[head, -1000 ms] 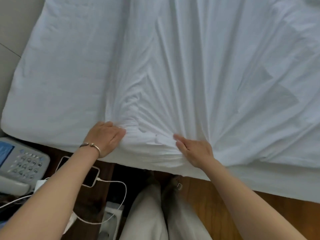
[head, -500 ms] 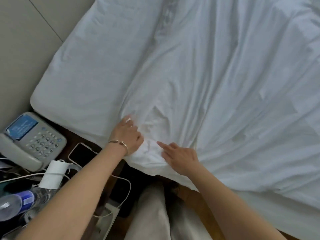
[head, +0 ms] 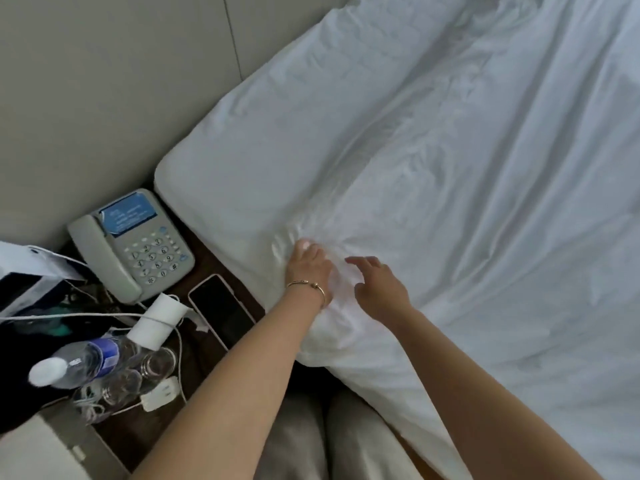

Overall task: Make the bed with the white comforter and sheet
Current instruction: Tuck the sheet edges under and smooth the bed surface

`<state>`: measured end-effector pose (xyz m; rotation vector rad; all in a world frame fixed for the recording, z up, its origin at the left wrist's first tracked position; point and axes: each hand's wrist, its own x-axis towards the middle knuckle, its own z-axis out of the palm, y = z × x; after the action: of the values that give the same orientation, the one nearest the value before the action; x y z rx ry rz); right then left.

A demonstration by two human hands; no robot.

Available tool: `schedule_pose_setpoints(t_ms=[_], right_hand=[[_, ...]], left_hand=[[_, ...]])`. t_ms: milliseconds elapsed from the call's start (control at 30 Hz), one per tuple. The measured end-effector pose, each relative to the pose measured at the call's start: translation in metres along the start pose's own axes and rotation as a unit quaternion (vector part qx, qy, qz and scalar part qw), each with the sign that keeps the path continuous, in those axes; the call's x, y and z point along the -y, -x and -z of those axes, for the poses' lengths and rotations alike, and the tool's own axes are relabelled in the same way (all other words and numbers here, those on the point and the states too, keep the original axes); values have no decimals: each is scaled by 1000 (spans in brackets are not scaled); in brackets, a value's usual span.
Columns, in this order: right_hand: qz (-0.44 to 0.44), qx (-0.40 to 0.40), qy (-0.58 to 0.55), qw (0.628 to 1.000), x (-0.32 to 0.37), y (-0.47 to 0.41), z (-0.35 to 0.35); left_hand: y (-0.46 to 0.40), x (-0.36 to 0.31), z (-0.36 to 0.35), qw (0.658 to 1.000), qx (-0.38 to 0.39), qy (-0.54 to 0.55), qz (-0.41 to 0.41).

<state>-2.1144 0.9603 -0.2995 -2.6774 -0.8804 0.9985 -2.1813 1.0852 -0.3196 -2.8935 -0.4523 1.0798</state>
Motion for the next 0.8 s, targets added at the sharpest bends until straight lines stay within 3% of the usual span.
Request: schedule_pose_setpoints(t_ms=[100, 167, 267, 300, 367, 433, 500, 600, 667, 800], right_hand=[[120, 34, 94, 988, 21, -40, 7], [164, 79, 161, 970, 32, -62, 0], [164, 123, 244, 948, 36, -76, -25], [170, 107, 274, 941, 35, -75, -35], [190, 61, 307, 931, 31, -64, -56], [207, 30, 288, 934, 24, -52, -73], [247, -21, 249, 936, 16, -46, -83], [299, -118, 229, 919, 9, -54, -77], [306, -147, 205, 918, 11, -66, -65], [322, -91, 118, 935, 21, -100, -39]], left_hand=[[11, 62, -17, 994, -1, -107, 31], [14, 111, -14, 994, 4, -78, 76], [9, 155, 5, 990, 40, -28, 132], [3, 154, 9, 991, 8, 20, 133], [-10, 130, 13, 965, -138, 177, 132], [-17, 88, 9, 932, -203, 291, 76], [-20, 47, -8, 942, -177, 280, 58], [-22, 34, -40, 926, -151, 292, 187], [-29, 51, -47, 909, -160, 314, 224], [-56, 103, -45, 911, -134, 309, 241]])
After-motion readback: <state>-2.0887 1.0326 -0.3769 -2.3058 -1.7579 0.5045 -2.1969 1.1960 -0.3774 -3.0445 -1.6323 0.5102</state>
